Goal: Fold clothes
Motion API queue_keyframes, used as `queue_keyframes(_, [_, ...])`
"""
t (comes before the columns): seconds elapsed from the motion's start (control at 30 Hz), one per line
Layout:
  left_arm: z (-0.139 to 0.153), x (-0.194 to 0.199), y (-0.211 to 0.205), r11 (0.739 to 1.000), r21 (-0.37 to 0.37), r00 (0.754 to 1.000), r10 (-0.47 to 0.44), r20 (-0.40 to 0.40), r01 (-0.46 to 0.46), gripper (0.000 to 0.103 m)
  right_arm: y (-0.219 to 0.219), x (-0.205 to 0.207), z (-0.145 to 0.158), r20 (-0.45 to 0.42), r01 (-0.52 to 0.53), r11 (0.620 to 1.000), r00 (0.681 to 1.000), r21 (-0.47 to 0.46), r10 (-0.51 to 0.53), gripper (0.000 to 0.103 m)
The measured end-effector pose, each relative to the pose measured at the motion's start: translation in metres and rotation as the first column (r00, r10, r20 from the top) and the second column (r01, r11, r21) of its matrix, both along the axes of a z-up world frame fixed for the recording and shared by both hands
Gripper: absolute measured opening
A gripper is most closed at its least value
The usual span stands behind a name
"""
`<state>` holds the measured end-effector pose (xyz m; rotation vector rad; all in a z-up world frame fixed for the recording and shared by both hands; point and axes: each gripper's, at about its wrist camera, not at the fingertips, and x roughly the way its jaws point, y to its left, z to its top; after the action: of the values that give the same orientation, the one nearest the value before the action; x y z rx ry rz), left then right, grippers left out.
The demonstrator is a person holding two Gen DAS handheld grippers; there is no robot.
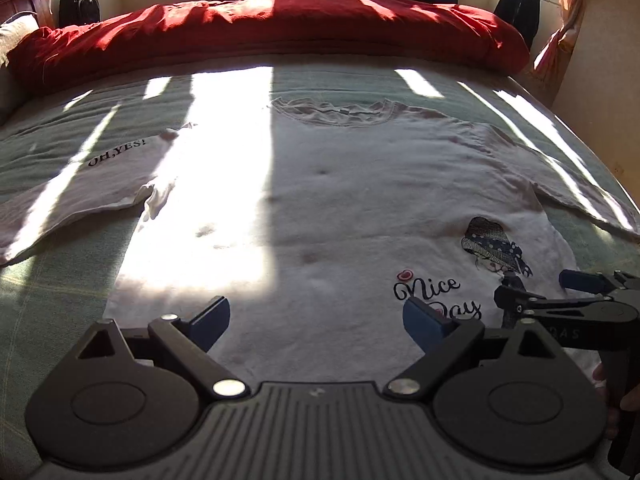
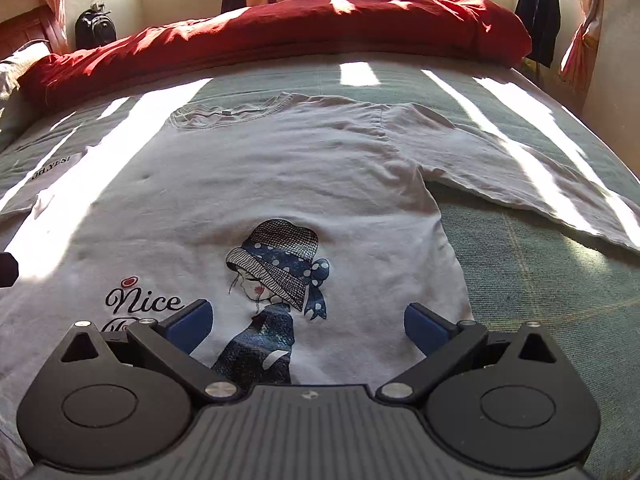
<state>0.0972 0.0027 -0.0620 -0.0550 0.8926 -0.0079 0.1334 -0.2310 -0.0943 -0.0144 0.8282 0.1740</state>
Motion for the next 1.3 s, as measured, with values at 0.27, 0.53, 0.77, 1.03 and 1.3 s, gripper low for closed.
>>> queue_keyframes(0.27, [-0.036,-0.045,-0.006,0.998,0.056,0.998,-0.028,-0.054,0.031,0.095,-0.001,-0.042,-0.007,-0.033,-0.056,0.998,0.998,-0.031,0.055,0.103])
queue_keyframes(0.53, [-0.012,-0.065,0.020,0.995,0.066,0.997,0.078,0.003,-0.078,0.095,0.018,-0.057,0.017,0.037,-0.189,0.982,0.982,0.027,0.188,0.103])
queue_keyframes(0.77, [0.018,-0.062,0.057,0.982,0.050,0.983,0.181,0.040,-0.183,0.095,0.066,-0.011,0.009,0.042,-0.198,0.980,0.979,-0.001,0.198,0.103])
queue_keyframes(1.03, [0.015,-0.048,0.050,0.986,0.013,0.985,0.168,0.025,-0.168,0.095,0.051,-0.042,-0.003,-0.043,-0.192,0.979,0.980,0.068,0.195,0.103])
queue_keyframes(1.3, [0.006,-0.046,0.025,0.995,0.002,0.995,0.099,-0.010,-0.099,0.095,-0.001,-0.074,0.019,0.032,-0.050,0.985,0.998,0.168,0.045,0.103])
